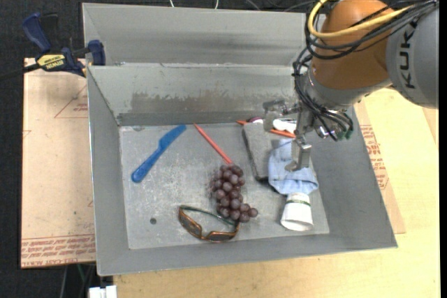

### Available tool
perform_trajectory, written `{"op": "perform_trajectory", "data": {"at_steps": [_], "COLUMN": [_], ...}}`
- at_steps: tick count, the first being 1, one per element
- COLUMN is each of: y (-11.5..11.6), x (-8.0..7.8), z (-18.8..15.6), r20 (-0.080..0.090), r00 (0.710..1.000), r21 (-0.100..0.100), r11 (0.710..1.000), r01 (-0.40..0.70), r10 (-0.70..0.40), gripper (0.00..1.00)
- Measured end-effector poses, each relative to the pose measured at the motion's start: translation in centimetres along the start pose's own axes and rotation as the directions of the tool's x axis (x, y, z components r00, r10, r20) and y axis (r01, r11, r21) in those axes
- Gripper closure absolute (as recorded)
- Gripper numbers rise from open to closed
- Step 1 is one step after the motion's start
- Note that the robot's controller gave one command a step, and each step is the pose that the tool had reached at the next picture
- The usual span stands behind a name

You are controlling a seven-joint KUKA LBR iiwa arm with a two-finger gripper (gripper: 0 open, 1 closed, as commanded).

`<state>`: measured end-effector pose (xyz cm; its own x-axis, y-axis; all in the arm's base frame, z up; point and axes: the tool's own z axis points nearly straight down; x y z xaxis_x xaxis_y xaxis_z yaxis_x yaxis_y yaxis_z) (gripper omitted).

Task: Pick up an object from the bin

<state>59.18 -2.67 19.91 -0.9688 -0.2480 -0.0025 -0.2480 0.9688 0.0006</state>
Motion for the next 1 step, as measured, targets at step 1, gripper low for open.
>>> {"op": "perform_trajectory", "data": {"at_steps": [1], "y": [-2.54], "x": [2.78], "z": [6.0], "r20": [0.008], "r00": [0.965], "r21": [0.003], "r11": [0.966], "r01": [0.26], "r10": [-0.26], "gripper": [0.0]}}
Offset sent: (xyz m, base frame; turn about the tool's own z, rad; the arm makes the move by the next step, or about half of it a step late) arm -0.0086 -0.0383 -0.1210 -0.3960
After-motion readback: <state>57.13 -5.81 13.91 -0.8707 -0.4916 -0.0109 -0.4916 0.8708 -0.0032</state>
